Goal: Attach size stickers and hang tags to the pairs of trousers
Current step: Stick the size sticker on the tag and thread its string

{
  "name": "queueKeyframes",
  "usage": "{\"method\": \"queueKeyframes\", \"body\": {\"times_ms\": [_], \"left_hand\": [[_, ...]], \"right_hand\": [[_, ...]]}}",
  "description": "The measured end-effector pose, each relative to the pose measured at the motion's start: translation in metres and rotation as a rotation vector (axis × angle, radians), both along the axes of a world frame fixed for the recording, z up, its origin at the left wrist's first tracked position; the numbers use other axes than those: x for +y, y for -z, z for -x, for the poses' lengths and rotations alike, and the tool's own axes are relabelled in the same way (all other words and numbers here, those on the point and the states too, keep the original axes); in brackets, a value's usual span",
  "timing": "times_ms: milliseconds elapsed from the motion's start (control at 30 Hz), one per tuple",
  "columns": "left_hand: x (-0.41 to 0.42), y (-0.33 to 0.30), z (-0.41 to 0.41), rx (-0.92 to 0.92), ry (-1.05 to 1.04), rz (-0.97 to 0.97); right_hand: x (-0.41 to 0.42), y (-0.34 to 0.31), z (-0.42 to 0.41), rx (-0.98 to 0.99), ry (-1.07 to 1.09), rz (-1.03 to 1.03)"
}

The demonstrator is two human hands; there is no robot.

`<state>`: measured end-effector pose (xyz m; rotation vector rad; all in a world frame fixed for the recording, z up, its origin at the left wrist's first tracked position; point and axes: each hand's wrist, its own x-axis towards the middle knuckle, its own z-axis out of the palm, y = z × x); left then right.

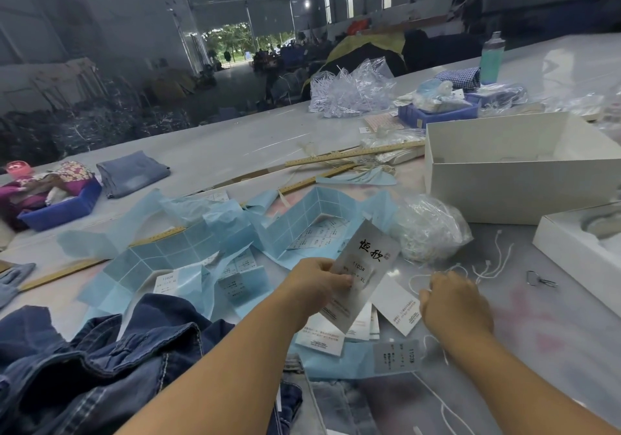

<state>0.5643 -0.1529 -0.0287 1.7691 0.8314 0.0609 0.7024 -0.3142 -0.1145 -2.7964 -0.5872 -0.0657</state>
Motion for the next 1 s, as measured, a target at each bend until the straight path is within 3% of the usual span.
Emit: {"method": "queueKeyframes", "body": {"times_ms": [200, 400, 533, 667, 900, 1000], "left_hand": [[0.004, 0.001, 0.002, -0.033, -0.068, -0.033], [0.003, 0.0, 0.0, -0.037, -0.075, -0.073], [0.001, -0.003, 0.0, -0.051, -0.089, -0.082], [-0.002, -0.01, 0.001, -0.111, -0.091, 0.016], [-0.022, -0.063, 0.01, -0.471, 0.055, 0.177], [-0.036, -0.085, 0.026, -0.523, 0.176, 0.177]], "right_hand": [[0.001, 0.002, 0.002, -0.082, -0.05, 0.025], [-0.002, -0.014, 0.014, -0.141, -0.203, -0.539], [0.001, -0.04, 0.026, 0.121, -0.25, -0.904], [0.005, -0.064, 0.04, 0.295, -0.314, -1.12], [0.005, -0.112, 0.057, 0.619, -0.455, -1.378], [0.002, -0.132, 0.072, 0.638, -0.566, -1.372]]}}
